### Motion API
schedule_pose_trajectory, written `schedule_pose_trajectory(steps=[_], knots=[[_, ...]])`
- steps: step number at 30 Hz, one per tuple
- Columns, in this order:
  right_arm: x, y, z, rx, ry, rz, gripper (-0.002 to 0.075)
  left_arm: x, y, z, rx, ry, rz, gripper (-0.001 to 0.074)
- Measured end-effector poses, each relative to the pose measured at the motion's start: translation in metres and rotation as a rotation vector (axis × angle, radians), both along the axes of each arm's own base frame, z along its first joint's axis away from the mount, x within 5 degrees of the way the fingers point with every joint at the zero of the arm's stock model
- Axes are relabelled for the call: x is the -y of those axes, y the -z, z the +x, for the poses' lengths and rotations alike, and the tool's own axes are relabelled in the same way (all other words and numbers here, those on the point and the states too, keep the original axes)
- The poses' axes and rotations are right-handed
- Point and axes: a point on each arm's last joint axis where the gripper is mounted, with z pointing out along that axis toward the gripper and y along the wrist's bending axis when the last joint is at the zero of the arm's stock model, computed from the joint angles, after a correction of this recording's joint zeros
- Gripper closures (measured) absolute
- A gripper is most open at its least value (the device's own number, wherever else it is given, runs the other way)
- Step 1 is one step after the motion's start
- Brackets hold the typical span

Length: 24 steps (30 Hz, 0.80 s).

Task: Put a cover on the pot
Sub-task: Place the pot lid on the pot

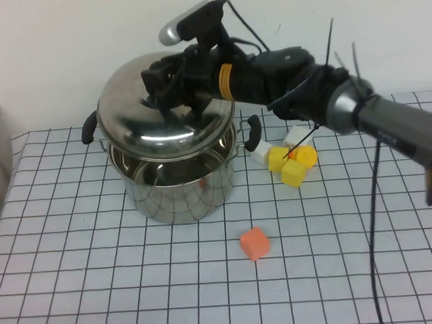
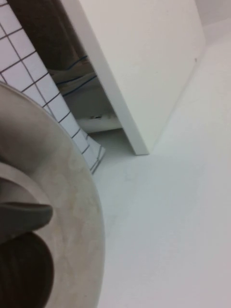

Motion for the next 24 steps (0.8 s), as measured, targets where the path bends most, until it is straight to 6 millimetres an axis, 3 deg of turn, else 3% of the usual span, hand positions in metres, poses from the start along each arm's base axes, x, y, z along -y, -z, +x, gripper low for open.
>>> schedule_pose_trajectory(steps=[9, 24], knots=[[-0.006, 0.035, 0.014, -0.026, 0.022, -0.027, 0.0376, 0.0, 0.0, 0.0, 0.0, 0.0, 0.0, 0.0738], [-0.006, 0.039, 0.016, -0.026, 0.04, -0.03, 0.0376, 0.0, 0.0, 0.0, 0.0, 0.0, 0.0, 0.0738]])
